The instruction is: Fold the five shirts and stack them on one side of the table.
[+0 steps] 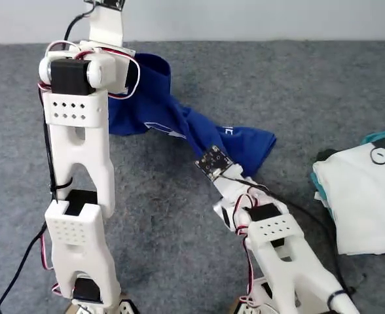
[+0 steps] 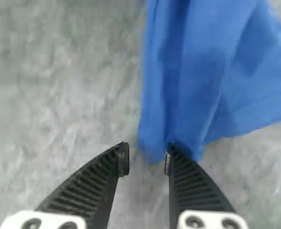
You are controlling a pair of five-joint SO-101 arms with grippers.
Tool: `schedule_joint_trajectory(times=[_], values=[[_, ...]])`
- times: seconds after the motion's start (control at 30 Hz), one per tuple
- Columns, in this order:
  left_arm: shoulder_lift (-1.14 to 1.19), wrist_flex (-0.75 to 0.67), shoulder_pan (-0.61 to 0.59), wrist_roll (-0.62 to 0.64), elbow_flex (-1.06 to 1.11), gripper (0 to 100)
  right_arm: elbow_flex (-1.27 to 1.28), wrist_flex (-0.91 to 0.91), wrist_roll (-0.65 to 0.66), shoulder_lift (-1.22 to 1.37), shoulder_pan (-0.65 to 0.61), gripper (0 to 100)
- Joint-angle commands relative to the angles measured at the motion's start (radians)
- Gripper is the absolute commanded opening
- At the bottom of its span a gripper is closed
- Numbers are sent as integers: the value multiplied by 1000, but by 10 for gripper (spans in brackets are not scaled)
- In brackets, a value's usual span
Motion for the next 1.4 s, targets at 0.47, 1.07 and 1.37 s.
schedule_joint_trajectory(times=[0.47,1.07,1.37], values=[[-63,23,-3,-8,1,13,-269,-147,-18,481,31,28],[-89,21,-11,-6,133,13,-809,501,48,219,303,11],[-408,20,-34,-6,140,13,-947,611,44,-53,308,10]])
